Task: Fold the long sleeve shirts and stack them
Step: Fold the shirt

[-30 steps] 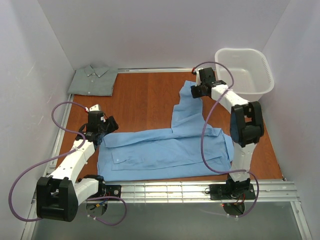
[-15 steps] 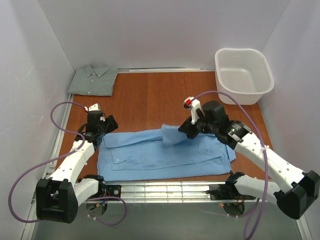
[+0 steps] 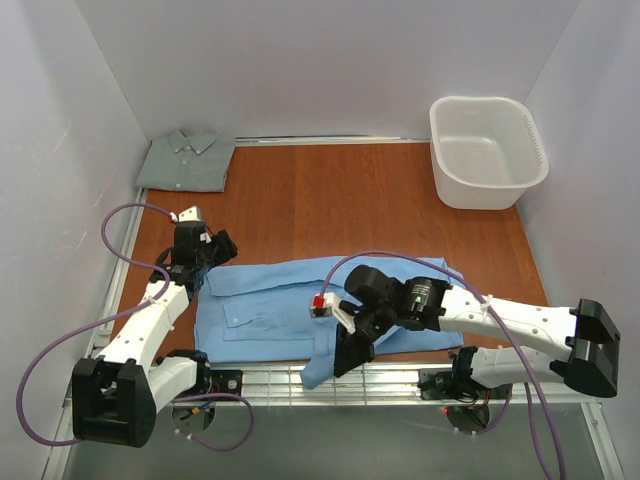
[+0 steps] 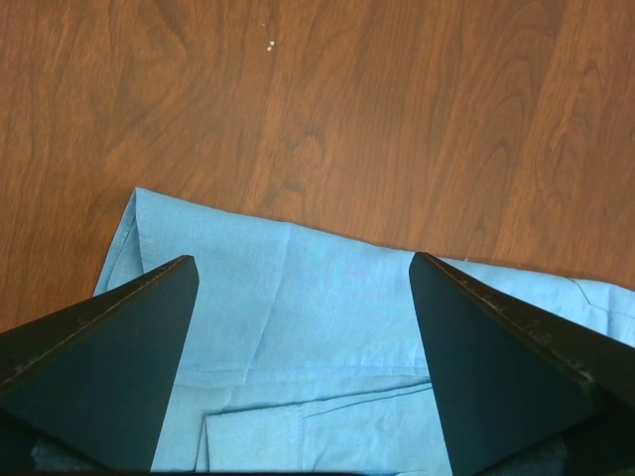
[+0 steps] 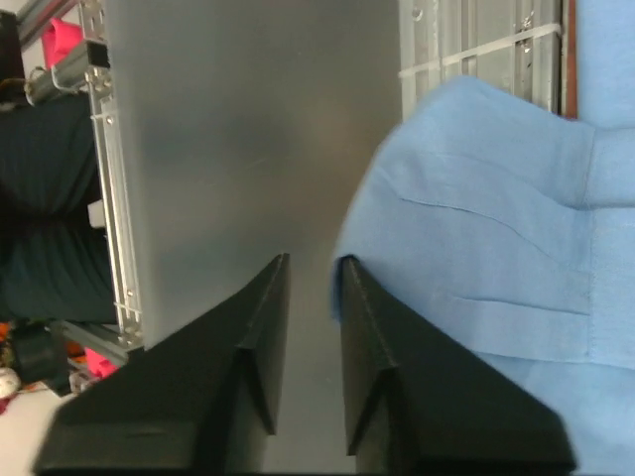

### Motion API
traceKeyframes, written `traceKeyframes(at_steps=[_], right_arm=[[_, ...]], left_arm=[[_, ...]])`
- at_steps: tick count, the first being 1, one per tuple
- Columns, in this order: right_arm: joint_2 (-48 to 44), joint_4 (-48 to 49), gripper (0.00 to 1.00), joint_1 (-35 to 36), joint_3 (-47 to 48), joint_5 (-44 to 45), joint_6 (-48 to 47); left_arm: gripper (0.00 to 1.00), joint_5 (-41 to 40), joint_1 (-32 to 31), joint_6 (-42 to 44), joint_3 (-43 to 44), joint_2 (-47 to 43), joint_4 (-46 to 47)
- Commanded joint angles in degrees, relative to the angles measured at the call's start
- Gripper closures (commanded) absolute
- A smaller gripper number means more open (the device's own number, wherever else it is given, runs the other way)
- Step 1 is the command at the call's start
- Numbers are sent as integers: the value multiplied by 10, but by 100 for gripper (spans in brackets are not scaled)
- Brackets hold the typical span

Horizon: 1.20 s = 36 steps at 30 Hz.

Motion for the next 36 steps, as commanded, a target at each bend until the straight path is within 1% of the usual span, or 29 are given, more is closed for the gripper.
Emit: traceKeyframes(at_steps=[1, 2, 3, 5, 6, 8, 9, 11, 12, 14, 15, 16, 17, 18, 20, 21, 23, 24, 26, 27, 29, 31, 34, 36], right_arm=[[24, -24, 70, 15, 41, 14, -24], [26, -28, 63, 14, 45, 35, -25], [25, -39, 52, 13, 50, 94, -24], [17, -46, 42, 3, 63, 157, -10], [7, -49, 38, -21, 64, 197, -8], [-3, -55, 37, -57, 69, 233, 7], [-17, -55, 36, -106, 64, 267, 16], [-25, -54, 35, -167, 48, 293, 34], [-25, -55, 35, -225, 40, 315, 36], [-18, -53, 37, -275, 26, 342, 38], [-7, -52, 38, -321, 14, 359, 38], [-1, -50, 39, -342, 8, 362, 41], [5, -36, 39, -363, 2, 359, 40], [14, -26, 40, -401, -15, 358, 45], [24, 13, 41, -438, -33, 353, 50], [34, 25, 41, -473, -43, 334, 57], [59, 67, 42, -512, -68, 311, 65], [69, 81, 43, -524, -76, 307, 72], [103, 98, 44, -559, -96, 288, 78], [113, 117, 45, -571, -102, 282, 79], [137, 134, 46, -603, -118, 276, 91], [152, 154, 47, -618, -123, 269, 98], [192, 172, 47, -633, -109, 274, 102], [232, 176, 47, -637, -77, 285, 100]], left_arm=[[18, 5, 1, 9, -8, -8, 7], [18, 6, 1, 10, -8, -6, 7], [18, 8, 1, 10, -9, -6, 7], [18, 12, 1, 9, -10, -4, 8], [18, 15, 1, 9, -10, -4, 7], [18, 23, 1, 7, -10, 1, 6], [18, 25, 1, 5, -10, 4, 5], [18, 35, 1, 1, -2, 19, 2], [19, 35, 1, -9, 1, 28, -1], [21, 39, 1, -19, 17, 54, -6], [22, 39, 1, -30, 23, 65, -8], [23, 39, 1, -37, 30, 74, -19], [24, 36, 1, -45, 37, 86, -25], [24, 36, 0, -60, 44, 102, -30], [29, 37, 0, -73, 47, 117, -26], [30, 36, 1, -80, 47, 133, -21], [34, 29, 0, -102, 48, 151, -17], [34, 13, 0, -109, 50, 175, -21], [37, -6, 1, -138, 54, 198, -30], [37, -29, 1, -149, 55, 208, -39], [37, -44, 11, -174, 55, 235, -51], [37, -54, 22, -180, 55, 254, -53], [38, -56, 44, -179, 68, 280, -46], [37, -55, 57, -174, 103, 320, -46]])
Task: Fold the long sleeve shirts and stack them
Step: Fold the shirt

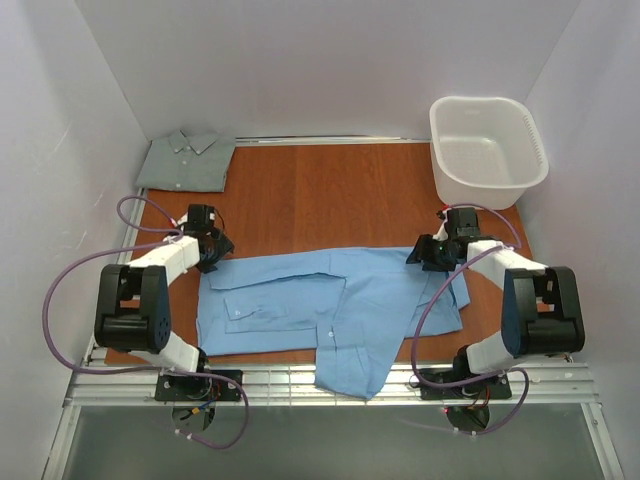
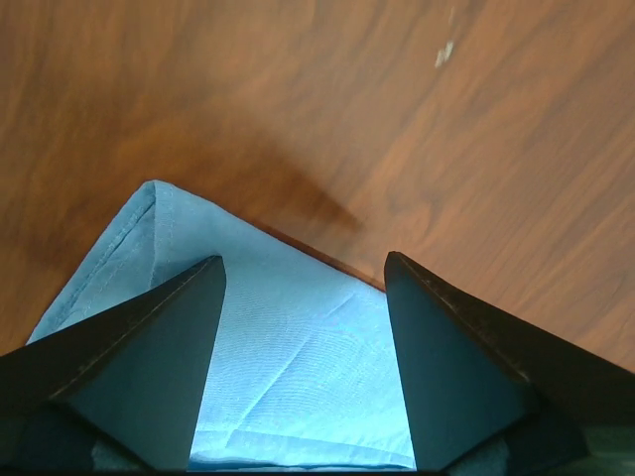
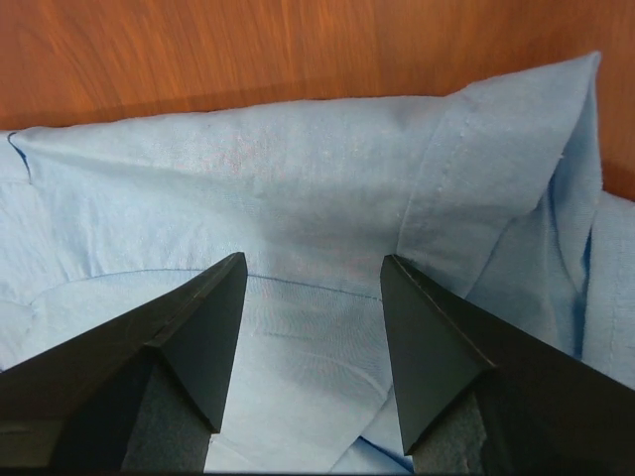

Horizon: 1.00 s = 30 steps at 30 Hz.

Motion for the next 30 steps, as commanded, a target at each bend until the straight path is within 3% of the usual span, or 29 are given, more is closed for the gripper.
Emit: traceKeyframes(at_steps=[1, 8, 12, 16, 17, 19, 20, 22, 25, 30], right_arm=[[75, 28, 47, -11, 28, 42, 1], [131, 21, 47, -10, 134, 60, -26], [72, 0, 44, 8, 141, 46, -51], [-5, -34, 38, 45, 128, 45, -56], [-38, -41, 36, 60, 122, 51, -58], [-86, -62, 30, 76, 118, 55, -72], [-101, -71, 28, 77, 119, 58, -79], [-142, -106, 21, 78, 122, 72, -93], [-205, -140, 16, 78, 118, 86, -92], [-301, -144, 15, 78, 80, 88, -57]], left_arm=[[37, -37, 24, -6, 30, 71, -22], [35, -12, 25, 44, 153, 165, -14], [26, -12, 9, 118, 161, 67, -10], [20, -14, -85, 239, 137, -63, -3], [20, -4, -139, 274, 130, -87, 0], [16, 51, -210, 294, 97, -160, 17], [8, 75, -232, 308, 85, -181, 28], [6, 109, -298, 312, 71, -214, 29], [6, 110, -390, 316, 67, -211, 29], [9, 83, -494, 360, 90, -117, 21]])
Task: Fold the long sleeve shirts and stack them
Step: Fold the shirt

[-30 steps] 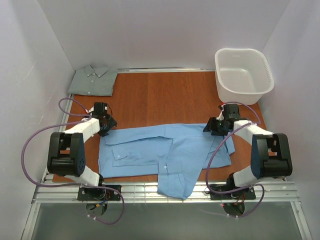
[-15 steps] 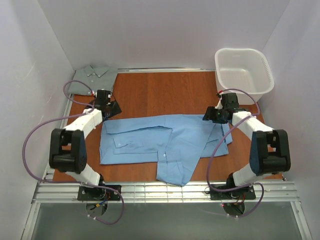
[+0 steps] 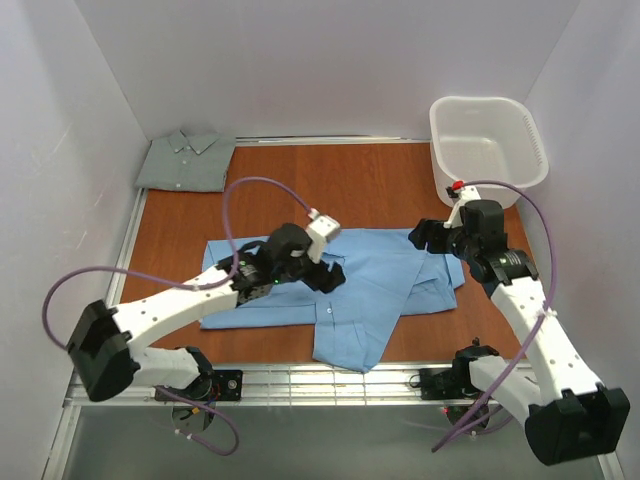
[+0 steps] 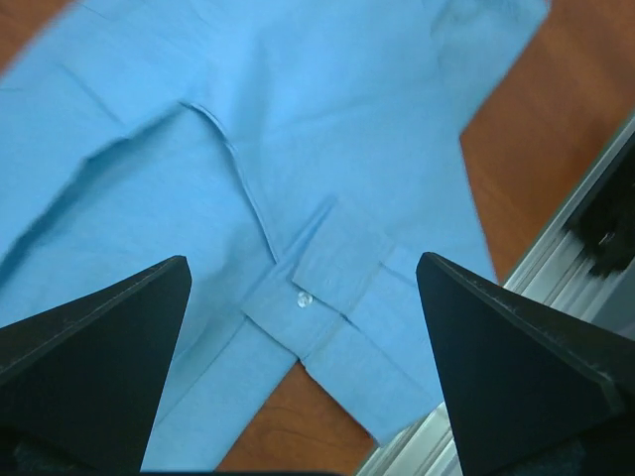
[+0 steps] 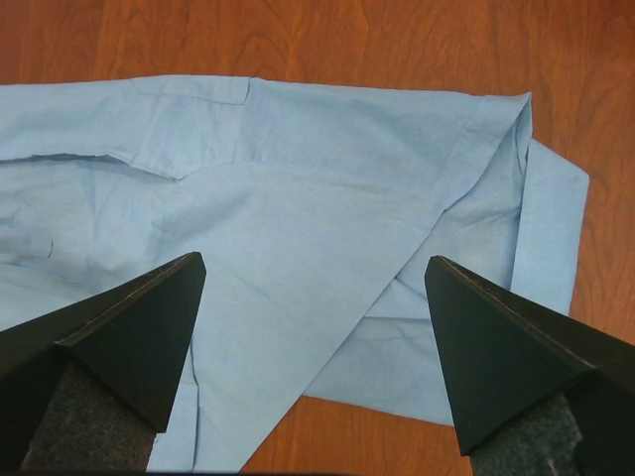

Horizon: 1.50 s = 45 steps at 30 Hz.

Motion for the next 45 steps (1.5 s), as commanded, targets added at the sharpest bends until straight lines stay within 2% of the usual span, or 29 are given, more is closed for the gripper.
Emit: traceKeyframes(at_steps=[1, 3, 4, 6, 10, 14, 15, 24, 33, 35, 37, 38, 40, 41, 44, 45], right_arm=[[-66, -26, 15, -3, -25, 15, 17], [-83, -31, 15, -2, -34, 19, 16], [-96, -34, 15, -2, -36, 21, 14], [-103, -45, 15, -2, -42, 23, 11], [-118, -48, 15, -2, -53, 13, 12], [-120, -47, 16, -2, -53, 1, 11], [-120, -48, 16, -2, -52, -1, 9], [-121, -43, 16, -2, -71, -10, 7], [-124, -37, 16, -2, -81, -9, 7], [-123, -35, 16, -2, -82, -10, 7], [-122, -34, 16, -2, -84, -10, 7], [-122, -33, 17, -1, -85, -11, 7], [-122, -33, 16, -2, -85, -11, 8], [-122, -33, 17, -2, -85, -11, 8], [-123, -33, 17, -2, -85, -9, 8], [-124, -33, 17, -2, -85, -7, 8]], left_arm=[[14, -3, -59, 55, 10, 71, -29], [18, -1, -88, 76, 33, 116, -32], [25, -1, -98, 84, 42, 131, -32], [31, -1, -124, 104, 67, 177, -34], [30, -21, -142, 151, 108, 248, -47], [29, -25, -142, 164, 138, 299, -52], [29, -48, -143, 168, 143, 313, -54], [26, -94, -143, 159, 145, 357, -69], [39, -9, -143, 153, 140, 345, -99], [46, 0, -143, 154, 142, 343, -109], [49, 6, -143, 153, 147, 344, -119], [55, 10, -143, 155, 148, 346, -121], [60, 15, -143, 155, 152, 349, -126], [70, 16, -143, 155, 154, 351, -127], [90, 13, -143, 154, 161, 351, -128], [100, 11, -142, 155, 171, 350, -132]])
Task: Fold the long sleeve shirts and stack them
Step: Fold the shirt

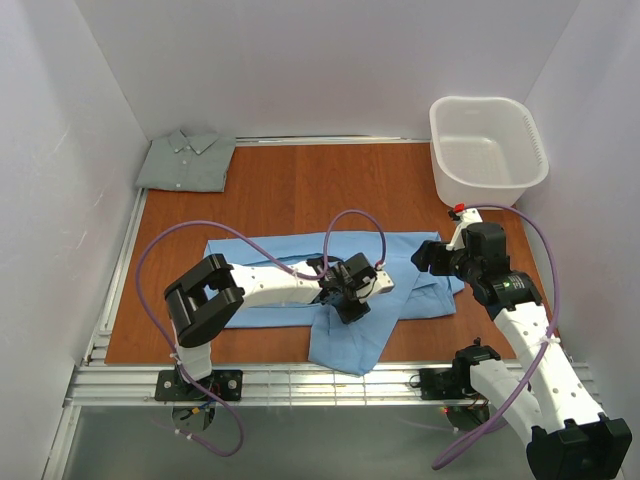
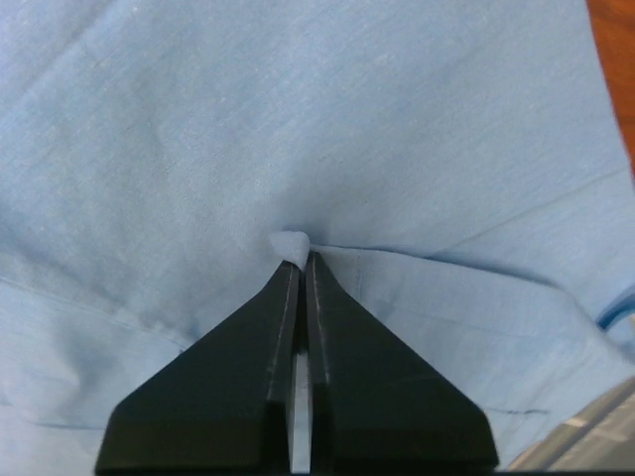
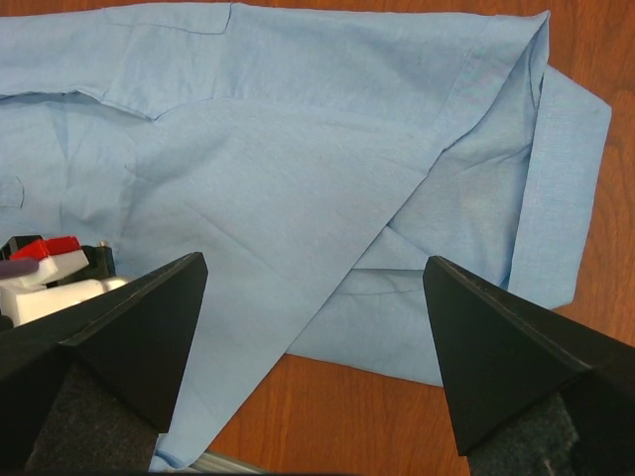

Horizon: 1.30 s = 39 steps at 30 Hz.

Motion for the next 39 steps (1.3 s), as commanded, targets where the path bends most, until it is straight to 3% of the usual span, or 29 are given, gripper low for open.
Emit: traceKeyframes(at_steps=[1, 8, 12, 20, 27, 29, 30, 33, 39], right_arm=[[-6, 14, 17, -1, -2, -2, 0], [-8, 16, 17, -2, -2, 12, 2], [-12, 16, 17, -2, 2, 37, 0], [2, 27, 18, -2, 17, 29, -17], [11, 33, 19, -2, 17, 25, -17], [10, 33, 19, -2, 16, 25, -17], [9, 33, 19, -2, 16, 26, -17], [6, 35, 19, -2, 16, 26, -20], [10, 39, 20, -2, 13, 5, -27]], left_arm=[[100, 8, 0, 7, 32, -13, -22], [100, -63, 0, -14, 120, -55, -45], [100, -63, 1, -60, 176, -72, -71], [100, 136, -1, -63, 220, -129, -64], [100, 207, 0, -63, 258, -157, -62], [100, 166, 0, -67, 263, -159, -63], [100, 93, 1, -68, 269, -157, -66], [100, -21, 34, -96, 294, -130, -92], [100, -95, 168, -170, 336, -92, -125]])
